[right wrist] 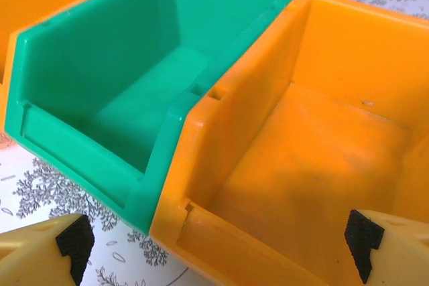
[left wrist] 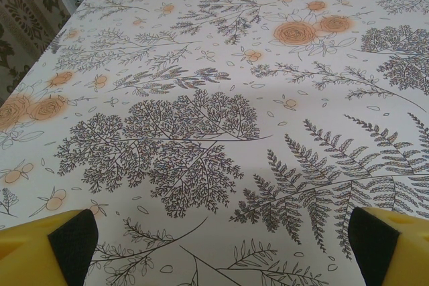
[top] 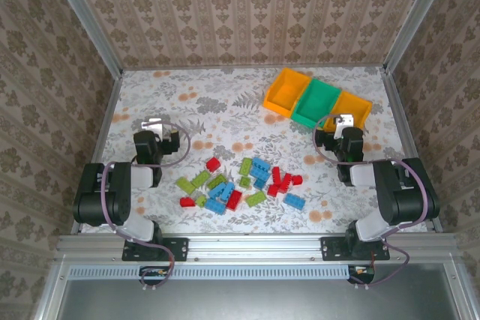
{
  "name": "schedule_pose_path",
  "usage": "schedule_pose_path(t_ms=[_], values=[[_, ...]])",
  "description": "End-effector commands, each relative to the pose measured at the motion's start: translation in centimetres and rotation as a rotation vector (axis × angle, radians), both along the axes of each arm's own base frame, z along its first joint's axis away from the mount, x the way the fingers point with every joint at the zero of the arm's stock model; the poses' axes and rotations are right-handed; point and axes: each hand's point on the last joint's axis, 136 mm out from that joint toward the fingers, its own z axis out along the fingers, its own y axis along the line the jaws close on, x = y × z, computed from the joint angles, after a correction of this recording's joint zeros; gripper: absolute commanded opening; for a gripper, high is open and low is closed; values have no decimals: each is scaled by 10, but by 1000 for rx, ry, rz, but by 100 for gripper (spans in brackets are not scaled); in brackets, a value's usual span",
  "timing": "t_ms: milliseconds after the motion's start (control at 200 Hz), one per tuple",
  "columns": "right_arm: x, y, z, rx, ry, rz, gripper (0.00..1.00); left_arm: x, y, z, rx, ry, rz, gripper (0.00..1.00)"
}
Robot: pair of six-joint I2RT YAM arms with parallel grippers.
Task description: Sort the legos into containers by color
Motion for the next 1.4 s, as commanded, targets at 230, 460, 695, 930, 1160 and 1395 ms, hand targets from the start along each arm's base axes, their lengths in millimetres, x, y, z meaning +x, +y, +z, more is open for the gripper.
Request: schedule_pose_path(t_ms=[230,460,695,930,1160,1395], values=[[19,-8,74,161,245,-153,91,8,-9,31,69,69,-19,100],[45,-2,70,227,454,-257,84,15,-59,83,-105,251,-72,100],[66,-5,32,238,650,-358,82,1,-101,81,-72,292,-136,100],[72,-12,2,185,737,-401,78,-13,-97,71,-56,303,-106,100],[69,-7,-24,170,810,-376,62,-26,-82,67,-39,298,-51,100],[73,22,-21,112,792,-285,34,-34,-73,65,-32,295,-12,100]])
